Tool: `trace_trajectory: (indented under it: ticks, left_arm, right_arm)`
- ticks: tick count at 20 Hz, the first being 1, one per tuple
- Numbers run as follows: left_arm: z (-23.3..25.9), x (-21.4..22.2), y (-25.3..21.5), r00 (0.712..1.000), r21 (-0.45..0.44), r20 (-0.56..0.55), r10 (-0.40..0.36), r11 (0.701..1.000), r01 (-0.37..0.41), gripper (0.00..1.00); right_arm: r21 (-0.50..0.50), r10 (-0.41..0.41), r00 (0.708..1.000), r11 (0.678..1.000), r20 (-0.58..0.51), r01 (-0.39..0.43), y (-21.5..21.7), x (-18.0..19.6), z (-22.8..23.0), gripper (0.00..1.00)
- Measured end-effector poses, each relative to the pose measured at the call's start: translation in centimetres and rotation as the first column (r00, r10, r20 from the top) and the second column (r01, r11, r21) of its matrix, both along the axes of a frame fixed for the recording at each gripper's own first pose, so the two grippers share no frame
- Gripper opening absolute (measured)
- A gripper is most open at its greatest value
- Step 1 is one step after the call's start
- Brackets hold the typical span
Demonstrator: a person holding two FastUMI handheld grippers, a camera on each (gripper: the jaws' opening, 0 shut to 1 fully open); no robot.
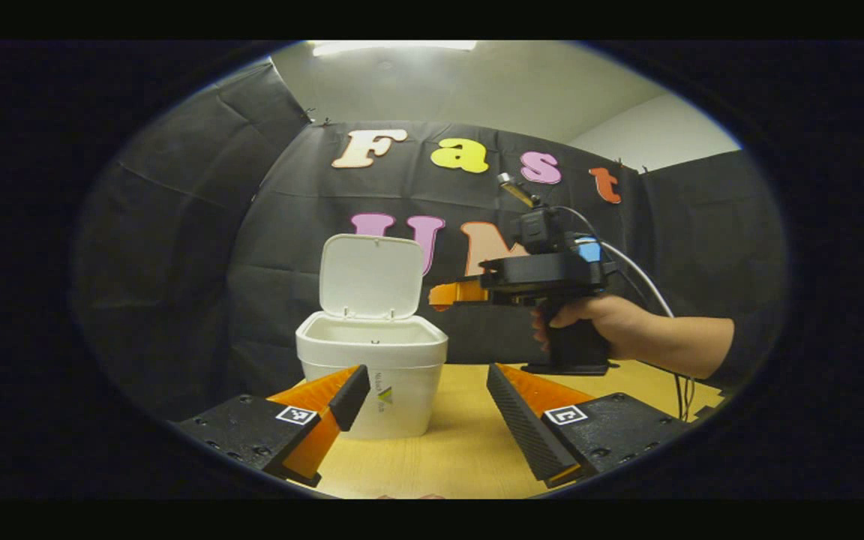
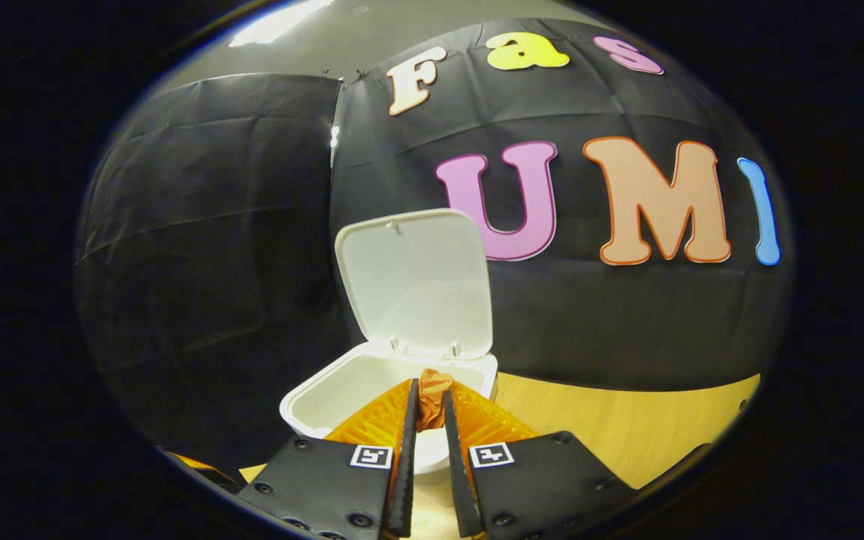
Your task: Press the lid of the desktop garbage bin to open it, pick up the crumpled paper on the desktop and throw it into the bin, then pick up the pop can on the desktop and drop it into the bin, and finally close the garbage bin lid.
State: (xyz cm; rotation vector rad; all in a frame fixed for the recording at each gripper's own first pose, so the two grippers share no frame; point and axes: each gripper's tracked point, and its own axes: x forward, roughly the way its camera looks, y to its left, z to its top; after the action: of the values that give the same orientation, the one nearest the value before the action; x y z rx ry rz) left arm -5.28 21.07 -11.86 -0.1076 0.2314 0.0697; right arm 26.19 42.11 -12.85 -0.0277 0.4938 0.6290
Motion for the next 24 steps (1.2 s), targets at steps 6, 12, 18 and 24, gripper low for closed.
trace_trajectory:
  ticks: [6,12,18,24]
  left_arm:
    - [-1.2,-1.2,1.9,0.999,-0.012,-0.036,0.041,0.999,-0.041,0.94]
    - [-1.2,-0.9,1.2,0.999,-0.005,-0.034,0.035,0.999,-0.035,0.94]
    - [-1.6,1.0,-3.6,0.999,-0.015,-0.019,-0.035,0.999,0.034,0.94]
    - [-3.5,3.6,-10.0,0.995,-0.029,-0.024,-0.095,0.995,0.094,0.94]
  right_arm:
    - [-0.084,-0.023,0.997,0.996,-0.071,0.017,3.1,1.8,-3.4,0.34]
    - [-0.081,-0.026,1.000,0.996,0.016,0.027,1.2,0.6,0.4,0.79]
    - [0.002,-0.132,0.927,0.990,0.351,0.140,-9.3,-2.8,11.8,0.85]
    - [0.069,-0.329,0.843,0.941,0.426,0.332,-26.1,-9.5,13.4,0.88]
